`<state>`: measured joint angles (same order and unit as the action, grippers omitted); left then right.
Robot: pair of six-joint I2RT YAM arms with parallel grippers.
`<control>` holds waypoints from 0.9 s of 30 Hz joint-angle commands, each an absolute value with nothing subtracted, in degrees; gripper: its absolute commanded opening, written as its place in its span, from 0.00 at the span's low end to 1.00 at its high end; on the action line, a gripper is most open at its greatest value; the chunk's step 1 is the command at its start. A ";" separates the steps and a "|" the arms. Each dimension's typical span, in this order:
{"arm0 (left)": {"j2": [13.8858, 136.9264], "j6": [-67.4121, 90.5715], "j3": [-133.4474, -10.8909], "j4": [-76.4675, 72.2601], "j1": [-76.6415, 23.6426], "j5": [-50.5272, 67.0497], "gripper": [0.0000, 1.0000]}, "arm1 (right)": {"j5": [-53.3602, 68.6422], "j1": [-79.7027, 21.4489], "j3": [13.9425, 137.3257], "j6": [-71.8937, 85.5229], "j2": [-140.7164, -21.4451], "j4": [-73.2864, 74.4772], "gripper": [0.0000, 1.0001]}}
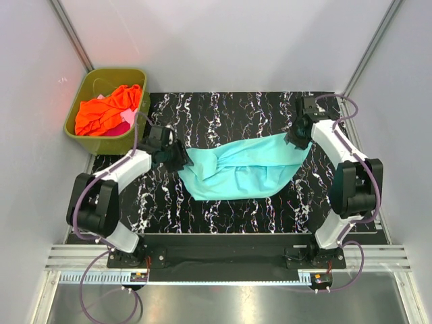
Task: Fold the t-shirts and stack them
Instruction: Flatten the tshirt out
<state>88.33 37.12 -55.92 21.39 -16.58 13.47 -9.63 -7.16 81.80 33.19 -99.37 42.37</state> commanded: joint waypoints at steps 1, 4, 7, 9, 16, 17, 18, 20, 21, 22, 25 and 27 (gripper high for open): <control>89.38 39.72 -54.59 12.15 -17.93 16.26 0.54 | -7.47 -6.86 77.79 36.47 -96.51 40.26 0.45; 93.24 40.95 -54.58 8.54 -18.37 16.70 0.57 | -5.72 -6.85 74.10 37.26 -94.49 36.93 0.45; 95.36 41.40 -55.89 6.60 -18.63 16.70 0.57 | -3.00 -6.86 72.69 37.00 -93.87 35.60 0.45; 97.02 41.05 -56.51 5.98 -19.07 15.65 0.56 | -2.81 -6.85 71.55 36.65 -93.87 35.16 0.44; 95.72 40.69 -58.44 7.81 -19.07 13.89 0.30 | -3.08 -6.86 68.38 35.51 -92.90 33.75 0.44; 94.76 40.52 -58.97 9.30 -19.07 12.32 0.27 | -3.08 -6.86 68.29 35.33 -92.81 33.66 0.44; 92.83 40.17 -59.67 11.14 -19.07 11.61 0.24 | -3.16 -6.86 68.29 35.16 -92.90 33.75 0.44; 91.24 38.76 -62.22 16.86 -19.07 10.20 0.19 | -3.08 -6.86 68.29 35.16 -93.08 33.66 0.44; 90.10 38.41 -63.44 20.18 -19.16 9.76 0.17 | -3.08 -6.86 68.29 34.98 -93.16 33.66 0.44; 89.65 38.06 -63.80 21.69 -19.07 9.41 0.15 | -3.16 -6.77 68.20 34.98 -93.08 33.66 0.44; 88.68 36.92 -63.99 26.08 -18.81 8.62 0.13 | -4.04 -6.77 67.85 34.89 -93.08 33.75 0.44; 88.33 36.56 -63.20 27.07 -18.29 7.38 0.13 | -4.13 -6.77 67.76 35.07 -93.25 33.75 0.44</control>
